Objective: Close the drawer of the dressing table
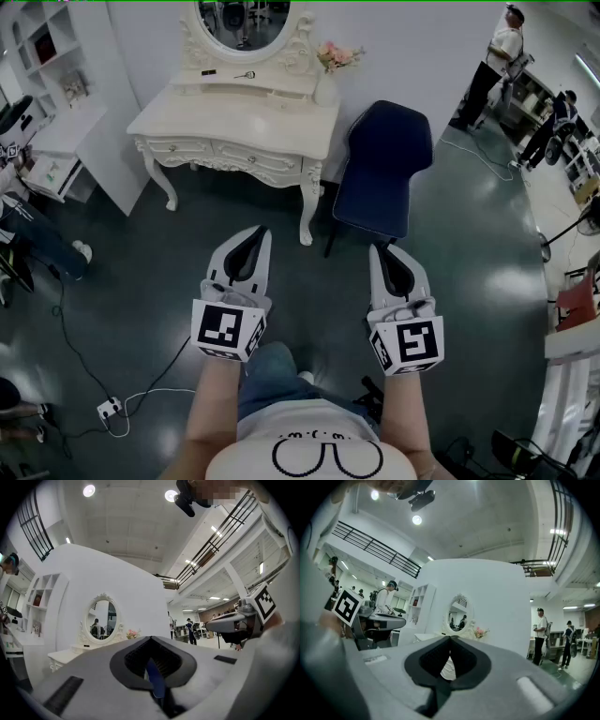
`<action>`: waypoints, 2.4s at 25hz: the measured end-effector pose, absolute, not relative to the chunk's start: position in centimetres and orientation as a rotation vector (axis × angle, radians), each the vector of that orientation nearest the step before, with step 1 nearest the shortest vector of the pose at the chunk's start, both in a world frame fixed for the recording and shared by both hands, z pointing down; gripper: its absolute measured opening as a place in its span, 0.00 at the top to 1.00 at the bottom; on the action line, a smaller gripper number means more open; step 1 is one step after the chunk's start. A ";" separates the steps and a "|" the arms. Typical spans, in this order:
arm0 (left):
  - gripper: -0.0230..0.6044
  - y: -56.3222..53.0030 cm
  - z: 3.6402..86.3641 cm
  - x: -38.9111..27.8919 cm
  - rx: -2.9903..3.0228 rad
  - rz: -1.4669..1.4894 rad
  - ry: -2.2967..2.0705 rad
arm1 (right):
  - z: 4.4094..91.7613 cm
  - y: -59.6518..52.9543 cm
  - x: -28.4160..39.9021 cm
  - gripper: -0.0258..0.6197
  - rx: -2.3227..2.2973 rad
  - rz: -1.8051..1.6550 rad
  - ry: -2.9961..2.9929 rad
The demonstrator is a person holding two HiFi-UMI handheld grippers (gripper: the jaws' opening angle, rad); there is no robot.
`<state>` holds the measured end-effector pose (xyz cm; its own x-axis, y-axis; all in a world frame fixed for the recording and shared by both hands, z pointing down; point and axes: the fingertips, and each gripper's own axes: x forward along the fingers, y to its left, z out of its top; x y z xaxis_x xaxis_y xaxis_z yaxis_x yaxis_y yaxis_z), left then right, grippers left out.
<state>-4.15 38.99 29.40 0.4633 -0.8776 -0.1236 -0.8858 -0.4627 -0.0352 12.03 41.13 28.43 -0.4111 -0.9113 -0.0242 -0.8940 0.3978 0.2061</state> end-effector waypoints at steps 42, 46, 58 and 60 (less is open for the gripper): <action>0.97 -6.8 34.4 -9.4 -2.752 0.067 1.558 | 33.2 -2.4 7.8 0.96 1.740 -0.123 -2.449; 0.97 -10.8 35.2 -8.5 -2.741 0.037 1.584 | 33.9 -6.8 8.6 0.96 1.722 -0.109 -2.469; 0.73 -24.6 40.7 -5.7 -2.774 -0.135 1.714 | 36.8 -21.3 12.9 0.96 1.659 -0.021 -2.485; 0.73 -26.6 42.2 -5.3 -2.752 -0.201 1.732 | 37.7 -23.4 13.7 0.96 1.647 0.009 -2.480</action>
